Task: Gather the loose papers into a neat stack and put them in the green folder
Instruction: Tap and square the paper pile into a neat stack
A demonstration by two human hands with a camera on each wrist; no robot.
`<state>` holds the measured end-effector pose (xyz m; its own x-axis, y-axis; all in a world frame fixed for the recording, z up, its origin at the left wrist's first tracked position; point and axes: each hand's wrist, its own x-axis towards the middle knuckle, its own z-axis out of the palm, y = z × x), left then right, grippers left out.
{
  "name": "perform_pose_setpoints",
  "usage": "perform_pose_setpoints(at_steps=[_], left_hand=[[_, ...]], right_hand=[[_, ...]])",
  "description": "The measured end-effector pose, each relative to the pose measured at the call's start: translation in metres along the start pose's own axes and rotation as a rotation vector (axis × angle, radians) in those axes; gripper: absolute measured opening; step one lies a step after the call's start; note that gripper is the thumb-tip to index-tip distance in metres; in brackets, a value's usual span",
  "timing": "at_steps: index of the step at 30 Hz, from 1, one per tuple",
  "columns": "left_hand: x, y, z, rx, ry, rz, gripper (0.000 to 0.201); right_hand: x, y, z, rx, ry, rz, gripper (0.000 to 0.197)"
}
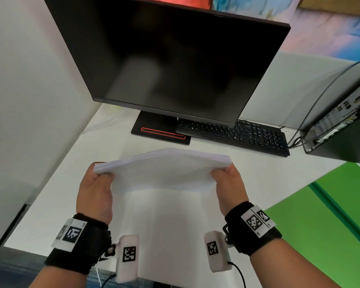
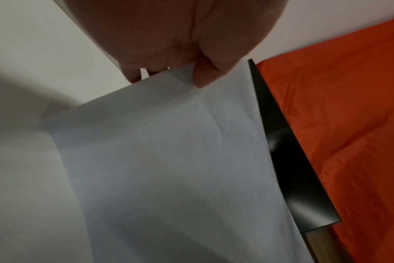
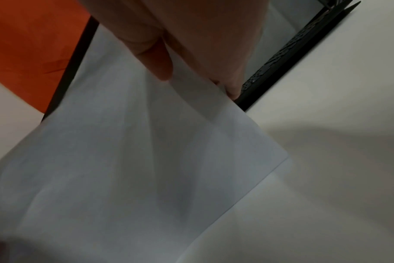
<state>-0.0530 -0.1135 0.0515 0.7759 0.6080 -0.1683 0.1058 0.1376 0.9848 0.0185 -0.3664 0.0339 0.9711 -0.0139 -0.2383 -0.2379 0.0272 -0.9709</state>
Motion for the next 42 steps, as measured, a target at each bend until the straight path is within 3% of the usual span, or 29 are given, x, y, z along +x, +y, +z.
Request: perform_pose_setpoints(at_steps=[5, 10, 16, 19, 22, 25, 29, 31, 36, 42], left_hand=[[0.002, 0.003, -0.002, 0.003, -0.003, 0.001, 0.041], [0.002, -0.003, -0.003, 0.084, 0.039, 0.024, 0.019], [-0.003, -0.002, -0.002, 0.143, 0.043, 0.071, 0.013], [-0.006, 0.0, 0.0, 0.161, 0.039, 0.076, 0.021], [-0.004, -0.002, -0.002, 0.141, 0.052, 0.135, 0.038], [-0.003, -0.005, -0.009, 0.153, 0.018, 0.229, 0.066], [-0.006, -0.006, -0.016, 0.506, -0.035, 0.492, 0.068], [-0.007, -0.005, -0.015, 0.556, -0.044, 0.554, 0.064], [-0.007, -0.002, -0.013, 0.52, -0.008, 0.556, 0.065], [-0.009, 0.001, -0.012, 0.49, -0.009, 0.452, 0.067]], right_hand=[[-0.004, -0.005, -0.002, 0.004, -0.015, -0.024, 0.04], [-0.001, -0.004, -0.002, 0.014, 0.016, -0.035, 0.039], [-0.001, 0.0, -0.002, 0.025, 0.033, -0.005, 0.041], [-0.004, 0.005, -0.001, -0.015, 0.031, 0.002, 0.049], [-0.01, 0.002, -0.005, -0.155, 0.059, -0.155, 0.055], [-0.016, -0.001, -0.011, -0.447, 0.057, -0.447, 0.07], [-0.015, 0.005, -0.021, -0.743, 0.033, -0.691, 0.08], [-0.012, 0.004, -0.024, -0.798, 0.019, -0.74, 0.073], [-0.01, 0.0, -0.028, -0.8, 0.003, -0.743, 0.065], [-0.008, 0.002, -0.027, -0.753, 0.019, -0.706, 0.059]])
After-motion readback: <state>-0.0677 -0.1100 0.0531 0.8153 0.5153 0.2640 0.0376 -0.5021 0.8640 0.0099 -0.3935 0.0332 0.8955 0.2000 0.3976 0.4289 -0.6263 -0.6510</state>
